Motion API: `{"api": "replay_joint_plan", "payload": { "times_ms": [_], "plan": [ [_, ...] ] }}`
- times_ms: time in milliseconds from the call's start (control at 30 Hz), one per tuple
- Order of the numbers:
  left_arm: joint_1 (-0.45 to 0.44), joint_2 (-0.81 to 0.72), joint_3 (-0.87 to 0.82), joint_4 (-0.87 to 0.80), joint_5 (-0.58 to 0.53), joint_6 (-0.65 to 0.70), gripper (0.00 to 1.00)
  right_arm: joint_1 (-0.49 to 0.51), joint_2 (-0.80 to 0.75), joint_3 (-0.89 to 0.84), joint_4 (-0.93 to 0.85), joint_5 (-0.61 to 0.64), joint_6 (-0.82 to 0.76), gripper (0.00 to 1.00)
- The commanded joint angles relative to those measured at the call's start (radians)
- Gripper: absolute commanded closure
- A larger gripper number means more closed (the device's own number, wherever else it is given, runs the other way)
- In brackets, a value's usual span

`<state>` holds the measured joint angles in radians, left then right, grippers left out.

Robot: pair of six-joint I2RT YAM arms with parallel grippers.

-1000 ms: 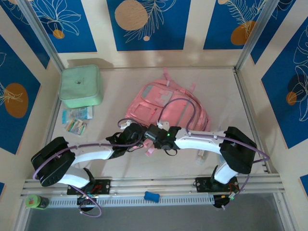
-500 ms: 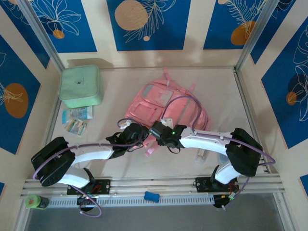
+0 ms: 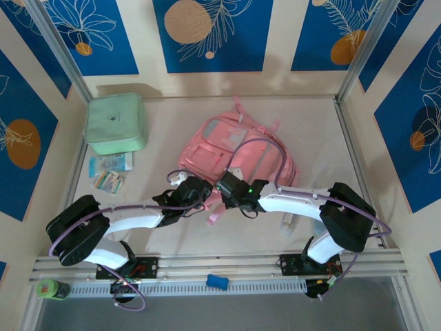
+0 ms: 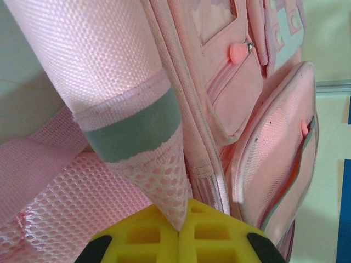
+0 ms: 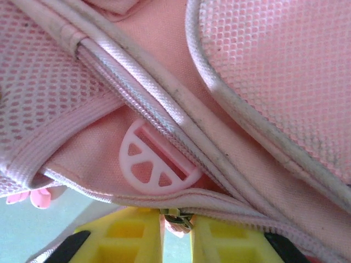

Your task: Pack the student bag

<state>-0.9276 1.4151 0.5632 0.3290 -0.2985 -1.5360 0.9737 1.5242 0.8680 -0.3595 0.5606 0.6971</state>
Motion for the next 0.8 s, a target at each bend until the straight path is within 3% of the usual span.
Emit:
{"api": "replay_joint_plan", "payload": {
  "times_ms": [0, 233, 367, 533, 767],
  "plan": [
    [-0.011, -0.010, 0.018, 0.049, 0.023, 0.025, 1.00, -0.009, -0.032, 0.005, 0.111, -0.014, -0.028, 0.86],
    [0.014, -0.046, 0.015, -0.028, -0.009, 0.062, 1.00, 0.004, -0.100, 0.003, -0.096, 0.019, 0.093, 1.00],
    [0.056, -0.077, 0.005, -0.073, -0.013, 0.081, 1.00, 0.001, -0.153, -0.013, -0.193, 0.006, 0.143, 1.00],
    [0.158, -0.123, 0.001, -0.141, 0.019, 0.155, 1.00, -0.042, -0.215, -0.044, -0.325, -0.028, 0.173, 1.00],
    [0.349, -0.105, 0.038, -0.171, 0.163, 0.272, 1.00, -0.116, -0.279, -0.108, -0.383, -0.106, 0.157, 1.00]
  ]
}}
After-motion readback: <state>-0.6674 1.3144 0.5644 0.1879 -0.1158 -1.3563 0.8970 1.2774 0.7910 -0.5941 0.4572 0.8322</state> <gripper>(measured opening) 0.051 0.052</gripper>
